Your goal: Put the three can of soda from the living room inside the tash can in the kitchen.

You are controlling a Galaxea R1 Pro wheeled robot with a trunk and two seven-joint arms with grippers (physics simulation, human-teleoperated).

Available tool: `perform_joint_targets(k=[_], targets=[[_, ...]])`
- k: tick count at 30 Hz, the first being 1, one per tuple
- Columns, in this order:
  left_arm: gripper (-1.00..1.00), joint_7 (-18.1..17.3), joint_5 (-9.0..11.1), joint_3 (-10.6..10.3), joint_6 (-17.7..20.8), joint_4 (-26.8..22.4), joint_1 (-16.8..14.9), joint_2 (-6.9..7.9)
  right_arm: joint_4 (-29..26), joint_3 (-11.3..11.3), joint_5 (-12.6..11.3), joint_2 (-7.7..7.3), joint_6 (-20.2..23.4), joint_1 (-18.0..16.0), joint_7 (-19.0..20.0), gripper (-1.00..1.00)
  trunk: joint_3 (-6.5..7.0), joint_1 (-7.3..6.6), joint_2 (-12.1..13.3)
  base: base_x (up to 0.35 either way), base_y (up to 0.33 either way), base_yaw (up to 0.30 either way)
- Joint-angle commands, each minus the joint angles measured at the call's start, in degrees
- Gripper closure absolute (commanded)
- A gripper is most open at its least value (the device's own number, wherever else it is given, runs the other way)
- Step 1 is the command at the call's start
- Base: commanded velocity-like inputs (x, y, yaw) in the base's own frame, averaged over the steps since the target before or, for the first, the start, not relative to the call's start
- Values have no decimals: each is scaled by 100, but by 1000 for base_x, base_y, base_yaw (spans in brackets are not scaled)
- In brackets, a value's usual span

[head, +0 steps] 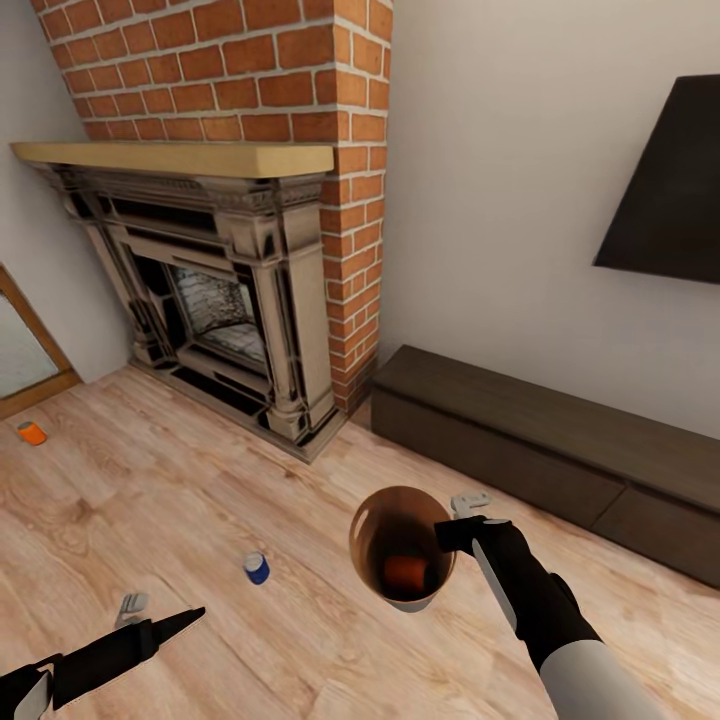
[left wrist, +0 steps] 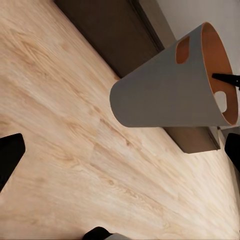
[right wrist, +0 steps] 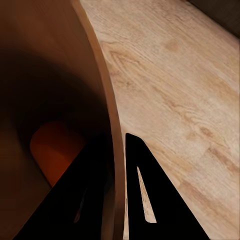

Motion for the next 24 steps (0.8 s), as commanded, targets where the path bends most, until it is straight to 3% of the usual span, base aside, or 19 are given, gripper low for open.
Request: perform_joint_targets(k=[1,15,24], targets=[[-100,0,0,0,0,0,0,0,-2,-1,-61,1,2,-2,32,100,1,0,0,255,278,0],[-100,2,0,0,0,0,0,0,-13,6,-61,1,11,-2,40,100,1,0,0,272,262,0],[-100,33,0,-8,-8,-1,0,-11,-46,125,-62,1,54,-2,49,100,1,0,0,316,183,0]])
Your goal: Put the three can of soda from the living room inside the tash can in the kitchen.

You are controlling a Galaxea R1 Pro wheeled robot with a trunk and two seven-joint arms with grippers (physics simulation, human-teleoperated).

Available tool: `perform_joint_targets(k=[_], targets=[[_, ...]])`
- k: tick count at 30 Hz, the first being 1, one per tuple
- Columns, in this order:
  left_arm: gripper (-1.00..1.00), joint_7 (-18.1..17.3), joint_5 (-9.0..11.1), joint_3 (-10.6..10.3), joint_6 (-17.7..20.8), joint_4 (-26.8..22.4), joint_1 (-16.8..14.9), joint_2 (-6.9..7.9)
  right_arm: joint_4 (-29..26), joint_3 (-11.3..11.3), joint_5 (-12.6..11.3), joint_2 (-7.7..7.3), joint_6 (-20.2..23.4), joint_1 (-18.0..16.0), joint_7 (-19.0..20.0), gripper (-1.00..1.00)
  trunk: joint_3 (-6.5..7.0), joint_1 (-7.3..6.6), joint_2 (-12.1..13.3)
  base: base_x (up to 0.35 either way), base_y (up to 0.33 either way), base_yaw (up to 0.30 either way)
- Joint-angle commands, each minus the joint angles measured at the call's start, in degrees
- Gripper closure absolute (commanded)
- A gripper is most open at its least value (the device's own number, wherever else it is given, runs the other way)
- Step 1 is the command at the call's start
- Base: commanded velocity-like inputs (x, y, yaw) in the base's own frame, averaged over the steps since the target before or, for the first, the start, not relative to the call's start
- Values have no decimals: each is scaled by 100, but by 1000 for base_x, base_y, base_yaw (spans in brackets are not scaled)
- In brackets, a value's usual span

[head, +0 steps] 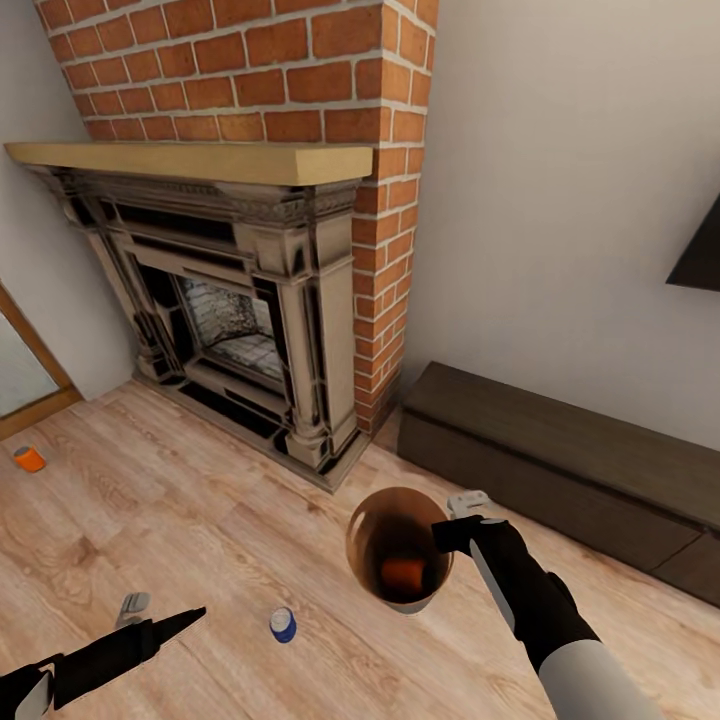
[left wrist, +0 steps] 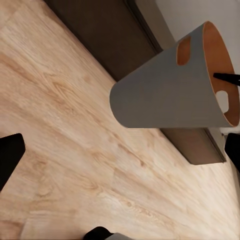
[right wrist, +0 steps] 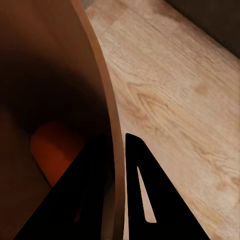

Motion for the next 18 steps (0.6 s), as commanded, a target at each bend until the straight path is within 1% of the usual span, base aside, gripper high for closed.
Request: perform_joint_targets(k=[1,4,5,6,7,8,9,10,12,14,18], targets=[[-100,3,0,0,0,0,0,-3,-5,1,-52,1,14,-2,31,100,1,0,0,333,132,0],[-100,17,-3,0,-3,0,0,-30,-14,7,-52,-1,130,-2,31,100,1,0,0,338,98,0],[-100,59,-2,3,-24,0,0,-65,-51,9,-52,-3,263,-2,31,100,1,0,0,343,50,0],[-100,503,6,6,-203,4,0,-155,-293,3,-52,-9,544,-2,32,100,1,0,0,346,21,0],[-100,868,10,7,-315,3,0,-254,-409,0,-52,-15,656,-2,32,100,1,0,0,346,13,0],[-100,1535,17,3,-463,-3,0,-456,-524,-7,-52,-20,808,-2,32,100,1,0,0,347,7,0],[-100,1752,19,-1,-500,-10,0,-521,-550,-8,-52,-21,852,-2,32,100,1,0,0,347,4,0],[-100,2276,22,-18,-579,-28,0,-690,-600,-11,-52,-29,951,-2,32,100,1,0,0,347,3,0],[-100,2683,25,-36,-629,-109,0,-871,-655,-18,-51,-57,1023,-2,32,100,1,0,0,347,1,0],[-100,2820,26,-36,-644,-202,0,-934,-716,-26,-51,-77,1052,-2,32,100,1,0,0,345,0,0],[-100,2877,20,-20,-657,-237,0,-959,-748,-30,-51,-85,1063,-2,32,100,1,0,0,260,0,0]])
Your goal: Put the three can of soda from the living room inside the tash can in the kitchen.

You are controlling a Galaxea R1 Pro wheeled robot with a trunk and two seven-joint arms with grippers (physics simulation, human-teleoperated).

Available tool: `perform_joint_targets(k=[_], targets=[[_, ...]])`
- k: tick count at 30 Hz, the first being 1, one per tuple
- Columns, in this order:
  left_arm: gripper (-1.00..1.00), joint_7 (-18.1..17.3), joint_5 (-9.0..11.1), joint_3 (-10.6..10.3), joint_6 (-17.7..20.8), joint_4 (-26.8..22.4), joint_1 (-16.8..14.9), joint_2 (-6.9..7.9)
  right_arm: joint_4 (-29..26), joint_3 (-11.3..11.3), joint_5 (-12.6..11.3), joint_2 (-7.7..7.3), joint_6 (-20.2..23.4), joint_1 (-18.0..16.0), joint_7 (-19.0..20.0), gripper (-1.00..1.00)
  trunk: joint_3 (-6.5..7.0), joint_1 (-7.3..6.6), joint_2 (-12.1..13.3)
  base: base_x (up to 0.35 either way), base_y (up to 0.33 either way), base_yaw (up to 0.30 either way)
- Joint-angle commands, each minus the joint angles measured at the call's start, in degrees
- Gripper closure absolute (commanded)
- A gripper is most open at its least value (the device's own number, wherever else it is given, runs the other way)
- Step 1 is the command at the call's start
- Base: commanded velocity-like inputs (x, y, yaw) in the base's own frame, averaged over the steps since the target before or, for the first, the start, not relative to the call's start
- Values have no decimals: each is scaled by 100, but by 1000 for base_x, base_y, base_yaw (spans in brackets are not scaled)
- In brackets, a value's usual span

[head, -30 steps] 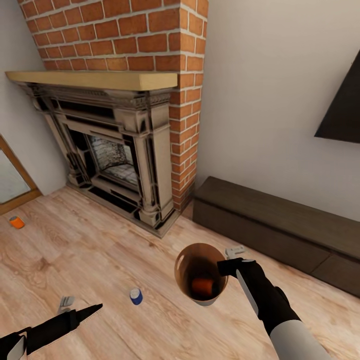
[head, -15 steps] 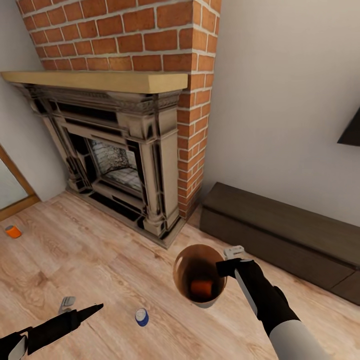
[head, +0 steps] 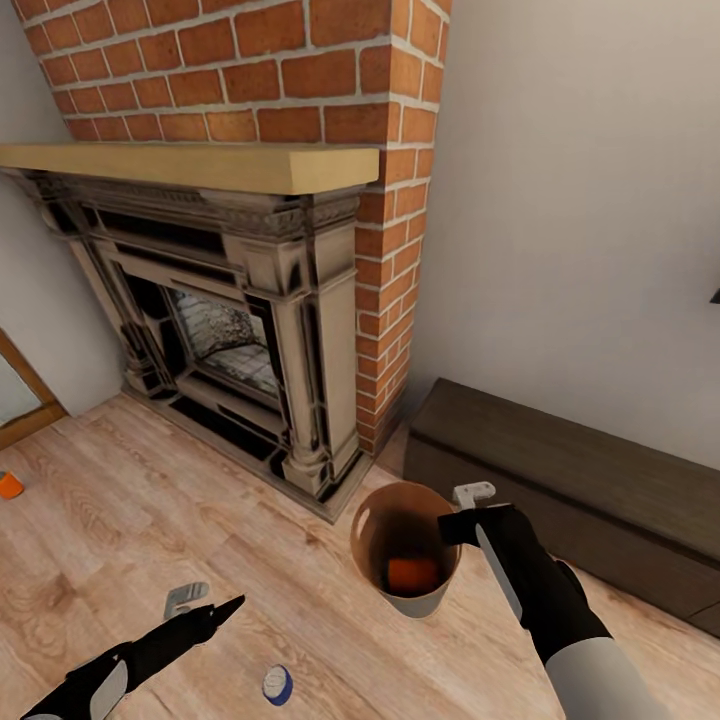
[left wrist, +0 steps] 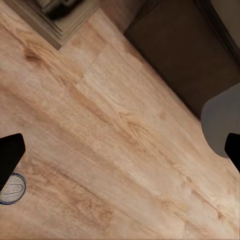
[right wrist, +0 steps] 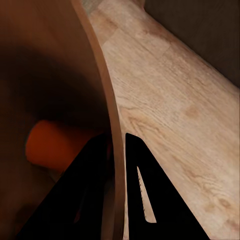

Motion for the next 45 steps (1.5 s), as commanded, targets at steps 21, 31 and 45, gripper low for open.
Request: perform_joint_targets(k=[21,31,45], targets=[[-100,3842,-180,-446,-466,-20,0,-1068,-12,-2,-66,-1,13,-2,28,100,1,0,0,108,0,0],[-100,4958,-312,-909,-491,-93,0,-1331,-12,0,-66,-1,13,-2,28,100,1,0,0,0,0,0],[-100,5010,-319,-955,-934,-228,0,-1378,-12,6,-66,-1,13,-2,28,100,-62,0,0,0,0,0]])
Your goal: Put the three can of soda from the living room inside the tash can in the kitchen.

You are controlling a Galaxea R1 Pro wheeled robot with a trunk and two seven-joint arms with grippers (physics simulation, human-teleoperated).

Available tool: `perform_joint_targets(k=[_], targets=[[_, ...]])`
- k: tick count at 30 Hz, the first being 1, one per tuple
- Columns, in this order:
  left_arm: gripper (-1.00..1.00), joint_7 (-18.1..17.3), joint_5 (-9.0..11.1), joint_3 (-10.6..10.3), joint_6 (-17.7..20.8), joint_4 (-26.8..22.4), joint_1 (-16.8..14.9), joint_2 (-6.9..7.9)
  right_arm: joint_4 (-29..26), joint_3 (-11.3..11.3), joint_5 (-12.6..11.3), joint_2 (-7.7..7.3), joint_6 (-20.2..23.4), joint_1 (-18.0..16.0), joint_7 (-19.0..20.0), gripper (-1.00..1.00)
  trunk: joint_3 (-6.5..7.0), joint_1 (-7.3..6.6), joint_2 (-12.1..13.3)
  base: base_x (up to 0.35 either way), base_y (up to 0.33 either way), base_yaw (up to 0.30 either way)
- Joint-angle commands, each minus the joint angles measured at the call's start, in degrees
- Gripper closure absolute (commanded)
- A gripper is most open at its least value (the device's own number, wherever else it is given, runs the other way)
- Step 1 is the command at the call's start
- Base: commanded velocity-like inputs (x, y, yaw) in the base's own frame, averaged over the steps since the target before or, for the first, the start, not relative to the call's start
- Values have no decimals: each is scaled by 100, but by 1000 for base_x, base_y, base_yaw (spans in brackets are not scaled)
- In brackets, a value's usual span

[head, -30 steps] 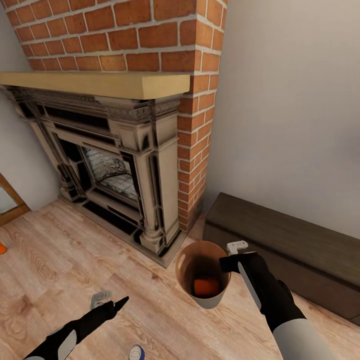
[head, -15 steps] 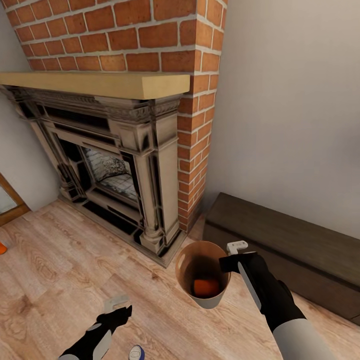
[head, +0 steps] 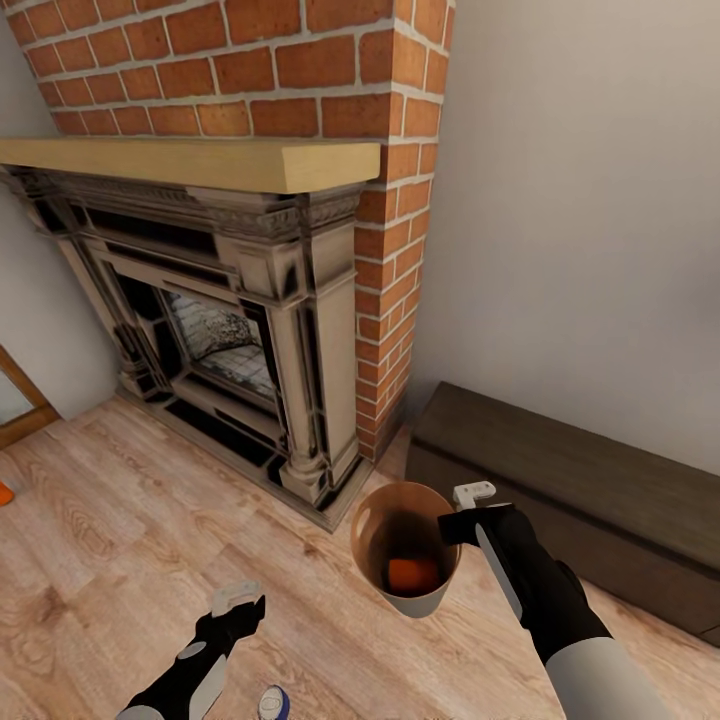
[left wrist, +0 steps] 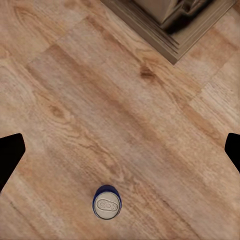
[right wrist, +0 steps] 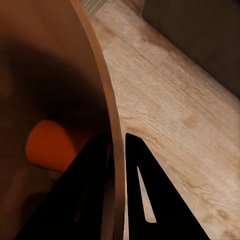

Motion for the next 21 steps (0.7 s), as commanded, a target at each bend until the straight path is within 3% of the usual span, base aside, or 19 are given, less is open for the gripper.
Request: perform_joint_targets(k=[1,21], targets=[[-100,0,0,0,-4,0,0,0,-2,-1,-72,1,1,-2,29,100,-8,0,0,0,0,0],[-100,-9,0,-55,-21,0,0,0,-2,17,-72,1,1,-2,29,100,-189,0,0,0,0,0]])
